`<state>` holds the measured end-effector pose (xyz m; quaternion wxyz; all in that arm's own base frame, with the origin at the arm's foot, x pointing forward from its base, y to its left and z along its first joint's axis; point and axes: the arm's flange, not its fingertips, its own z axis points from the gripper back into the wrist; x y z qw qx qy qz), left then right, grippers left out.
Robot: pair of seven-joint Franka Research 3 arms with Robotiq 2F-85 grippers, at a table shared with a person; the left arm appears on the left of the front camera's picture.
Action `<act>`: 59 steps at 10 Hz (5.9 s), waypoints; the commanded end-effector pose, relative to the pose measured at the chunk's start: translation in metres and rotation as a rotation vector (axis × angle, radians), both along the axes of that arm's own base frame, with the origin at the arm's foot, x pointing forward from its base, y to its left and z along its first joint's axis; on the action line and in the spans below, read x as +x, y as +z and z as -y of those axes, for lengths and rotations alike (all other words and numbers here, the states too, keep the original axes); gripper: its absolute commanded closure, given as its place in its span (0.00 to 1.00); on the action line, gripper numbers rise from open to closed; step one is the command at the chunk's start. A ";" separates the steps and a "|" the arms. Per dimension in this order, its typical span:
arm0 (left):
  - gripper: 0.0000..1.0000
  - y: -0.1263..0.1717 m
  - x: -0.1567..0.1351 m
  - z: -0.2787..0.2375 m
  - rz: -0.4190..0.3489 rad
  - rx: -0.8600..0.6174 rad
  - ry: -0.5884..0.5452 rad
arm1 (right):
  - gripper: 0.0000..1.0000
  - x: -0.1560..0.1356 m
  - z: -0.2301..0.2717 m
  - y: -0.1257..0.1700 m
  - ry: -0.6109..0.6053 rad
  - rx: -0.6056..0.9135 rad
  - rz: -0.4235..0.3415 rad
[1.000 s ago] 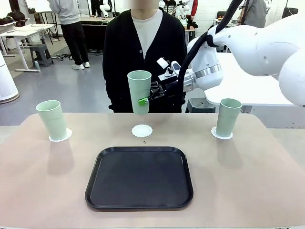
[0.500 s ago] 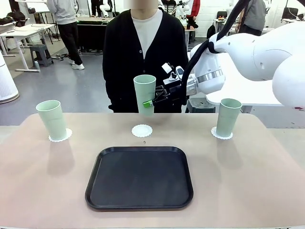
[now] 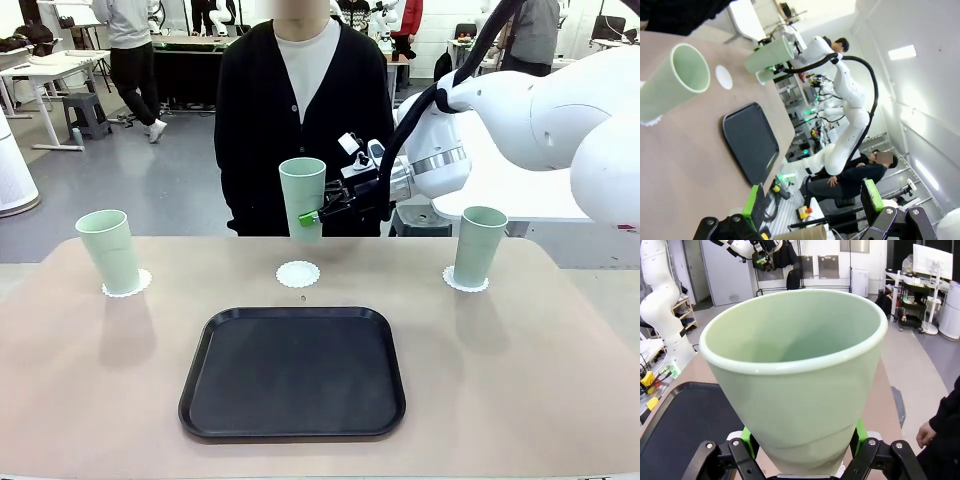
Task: Place coasters on the table and set cups on them.
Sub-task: Take one Reusable plastic cup from the Flat Tray and place it on a coaster set by the human.
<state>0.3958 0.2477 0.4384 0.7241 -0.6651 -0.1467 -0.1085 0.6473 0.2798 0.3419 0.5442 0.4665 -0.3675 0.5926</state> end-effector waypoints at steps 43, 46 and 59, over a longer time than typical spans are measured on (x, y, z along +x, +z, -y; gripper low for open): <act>0.00 0.002 -0.001 -0.001 0.005 0.003 0.005 | 0.00 0.027 -0.016 -0.089 0.188 -0.106 -0.031; 0.00 0.002 -0.001 -0.001 0.005 0.003 0.005 | 0.00 0.034 -0.008 -0.084 0.167 -0.166 -0.006; 0.00 0.002 -0.001 -0.001 0.005 0.003 0.005 | 0.00 -0.090 0.063 0.170 -0.647 -1.067 -0.283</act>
